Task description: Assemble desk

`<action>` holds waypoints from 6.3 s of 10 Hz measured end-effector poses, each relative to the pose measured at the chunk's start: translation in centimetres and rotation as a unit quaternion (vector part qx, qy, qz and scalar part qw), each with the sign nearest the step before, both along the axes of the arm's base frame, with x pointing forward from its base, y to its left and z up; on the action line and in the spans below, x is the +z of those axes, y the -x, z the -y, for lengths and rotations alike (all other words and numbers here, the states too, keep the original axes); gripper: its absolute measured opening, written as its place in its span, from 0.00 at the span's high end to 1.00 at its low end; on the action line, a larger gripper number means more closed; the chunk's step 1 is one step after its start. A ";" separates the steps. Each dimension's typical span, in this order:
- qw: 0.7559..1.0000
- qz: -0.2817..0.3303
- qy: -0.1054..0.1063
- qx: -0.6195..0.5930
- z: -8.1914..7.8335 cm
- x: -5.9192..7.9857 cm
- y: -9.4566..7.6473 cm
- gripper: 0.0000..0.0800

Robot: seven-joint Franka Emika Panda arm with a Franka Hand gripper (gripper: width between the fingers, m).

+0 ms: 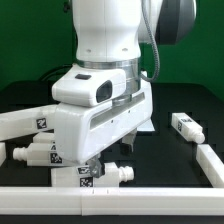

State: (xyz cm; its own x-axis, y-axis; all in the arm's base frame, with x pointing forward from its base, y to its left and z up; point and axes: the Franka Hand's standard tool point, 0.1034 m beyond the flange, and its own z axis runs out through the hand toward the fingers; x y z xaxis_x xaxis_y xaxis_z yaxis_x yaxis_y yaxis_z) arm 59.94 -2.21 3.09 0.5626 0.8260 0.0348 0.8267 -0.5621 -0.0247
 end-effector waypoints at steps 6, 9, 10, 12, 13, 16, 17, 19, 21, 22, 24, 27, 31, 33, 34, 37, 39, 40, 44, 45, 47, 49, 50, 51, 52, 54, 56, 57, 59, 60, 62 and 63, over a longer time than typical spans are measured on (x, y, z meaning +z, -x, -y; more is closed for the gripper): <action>0.990 0.007 0.015 0.143 0.8 -1.1 -0.1 0.35; 0.989 0.007 0.016 0.150 0.6 -1.1 -0.1 0.65; 0.981 0.010 0.023 0.190 -0.5 -0.5 -0.2 0.65; 0.971 0.016 0.024 0.237 -3.2 2.1 2.0 0.65; 0.971 0.015 0.023 0.237 -3.5 2.6 3.0 0.65; 0.972 0.012 0.022 0.234 -3.2 2.2 3.0 0.65; 0.972 0.012 0.022 0.234 -3.2 2.1 3.0 0.65; 0.961 0.015 0.023 0.275 -4.0 2.9 4.3 0.65; 0.956 0.028 0.021 0.290 -3.9 3.3 7.8 0.65; 0.958 0.025 0.021 0.286 -3.8 3.2 7.5 0.65; 0.955 0.025 0.022 0.293 -3.7 3.1 7.5 0.65; 0.950 0.001 0.015 0.312 -6.9 2.9 11.9 0.64; 0.893 0.017 0.027 0.449 -5.7 3.2 12.2 0.64; 0.886 0.010 0.025 0.463 -7.5 3.1 14.6 0.64; 0.876 0.002 0.020 0.483 -9.1 3.0 17.3 0.64; 0.837 -0.006 0.018 0.546 -8.6 3.0 19.2 0.64; 0.799 -0.008 0.021 0.601 -8.3 2.9 19.3 0.64; 0.787 -0.012 0.020 0.616 -8.6 2.7 19.8 0.64; 0.710 -0.032 -0.003 0.703 -8.8 1.2 22.5 0.64; 0.693 -0.033 -0.002 0.720 -8.8 1.1 22.6 0.64; 0.691 -0.036 -0.014 0.722 -10.1 0.0 23.7 0.64; 0.670 -0.041 -0.029 0.740 -10.3 -0.6 24.7 0.64; 0.674 -0.045 -0.033 0.737 -9.6 -0.9 25.0 0.64; 0.678 -0.046 -0.033 0.733 -9.6 -1.0 25.0 0.64; 0.680 -0.046 -0.033 0.731 -9.6 -1.0 25.0 0.64; 0.683 -0.047 -0.032 0.728 -9.5 -0.9 24.9 0.34; 0.690 -0.053 -0.004 0.722 -8.5 1.7 23.4 0.23; 0.695 -0.052 0.011 0.717 -7.5 3.1 21.9 0.20; 0.704 -0.034 0.032 0.709 -5.2 4.7 18.0 0.19; 0.682 -0.031 0.043 0.729 -4.2 4.8 16.3 0.19; 0.688 -0.032 0.044 0.724 -4.1 4.7 16.2 0.19; 0.688 -0.033 0.044 0.724 -4.1 4.7 16.2 0.19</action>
Offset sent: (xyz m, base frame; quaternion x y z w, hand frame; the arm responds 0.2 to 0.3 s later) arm 0.0050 0.0109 -0.0157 -0.0197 0.0061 -0.1805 0.9834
